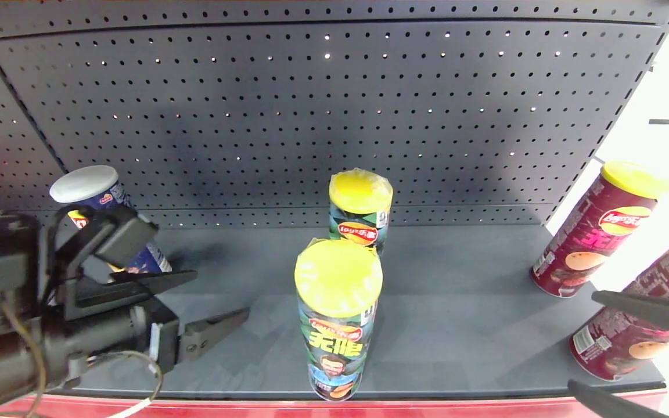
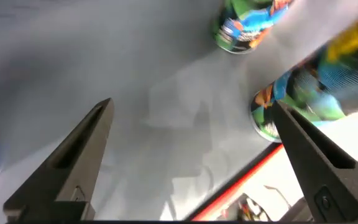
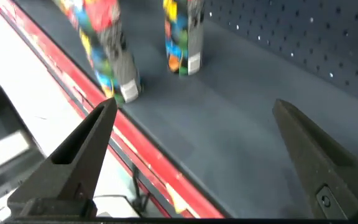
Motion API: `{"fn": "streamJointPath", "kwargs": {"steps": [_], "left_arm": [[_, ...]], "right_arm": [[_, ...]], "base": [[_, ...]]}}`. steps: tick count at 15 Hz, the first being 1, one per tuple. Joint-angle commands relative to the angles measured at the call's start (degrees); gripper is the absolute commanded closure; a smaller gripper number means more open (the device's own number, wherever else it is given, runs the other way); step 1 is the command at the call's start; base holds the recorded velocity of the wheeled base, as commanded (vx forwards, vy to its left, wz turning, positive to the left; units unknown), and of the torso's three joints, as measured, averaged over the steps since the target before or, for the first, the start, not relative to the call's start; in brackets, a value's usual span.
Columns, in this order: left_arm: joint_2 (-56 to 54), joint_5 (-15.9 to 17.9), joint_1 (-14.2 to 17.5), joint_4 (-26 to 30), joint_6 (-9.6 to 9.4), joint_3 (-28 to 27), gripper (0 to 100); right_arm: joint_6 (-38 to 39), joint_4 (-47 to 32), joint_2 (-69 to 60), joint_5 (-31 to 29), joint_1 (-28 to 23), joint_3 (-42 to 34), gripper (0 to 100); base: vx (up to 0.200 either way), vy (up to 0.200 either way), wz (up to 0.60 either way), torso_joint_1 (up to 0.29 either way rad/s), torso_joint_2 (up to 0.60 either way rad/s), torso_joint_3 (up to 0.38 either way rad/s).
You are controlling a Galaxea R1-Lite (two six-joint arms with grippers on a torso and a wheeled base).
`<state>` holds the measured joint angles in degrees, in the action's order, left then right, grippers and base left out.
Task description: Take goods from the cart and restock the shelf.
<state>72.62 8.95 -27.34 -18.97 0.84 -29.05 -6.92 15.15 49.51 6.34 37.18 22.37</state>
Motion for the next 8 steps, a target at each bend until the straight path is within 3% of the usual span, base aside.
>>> {"fn": "streamJointPath", "kwargs": {"steps": [1, 2, 3, 4, 5, 6, 8], "left_arm": [[-24.0, -8.1, 0.5, 5.3, 1.36, 8.1, 0], [-34.8, -12.1, 0.6, 13.6, 1.53, 9.3, 0], [-39.1, -13.3, 0.7, 18.0, 1.53, 9.3, 0], [-47.8, -15.1, 1.6, 28.1, 1.88, 8.5, 0], [-52.0, -15.6, 3.1, 32.9, 1.97, 8.1, 0], [-57.8, -15.7, 6.7, 39.1, 2.76, 8.0, 0], [-63.7, -15.7, 14.5, 44.5, 2.94, 8.5, 0]], "right_arm": [[-0.4, 0.0, -5.9, -1.0, -0.1, -4.0, 0], [-0.4, 0.0, -8.3, -2.8, -0.1, -5.6, 0], [-0.4, -0.1, -9.1, -3.4, -0.1, -6.2, 0], [-0.4, -2.1, -10.7, -4.8, -0.1, -6.5, 0], [-0.4, -4.5, -12.3, -5.8, -0.1, -6.1, 0], [-0.4, -8.9, -15.0, -7.2, -0.2, -5.4, 0], [-0.1, -15.1, -19.0, -10.7, -0.8, -4.2, 0]], "base": [[0.000, 0.000, 0.00, 0.000, 0.00, 0.000], [0.000, 0.000, 0.00, 0.000, 0.00, 0.000], [0.000, 0.000, 0.00, 0.000, 0.00, 0.000], [0.000, 0.000, 0.00, 0.000, 0.00, 0.000], [0.000, 0.000, 0.00, 0.000, 0.00, 0.000], [0.000, 0.000, 0.00, 0.000, 0.00, 0.000], [0.000, 0.000, 0.00, 0.000, 0.00, 0.000]]}}
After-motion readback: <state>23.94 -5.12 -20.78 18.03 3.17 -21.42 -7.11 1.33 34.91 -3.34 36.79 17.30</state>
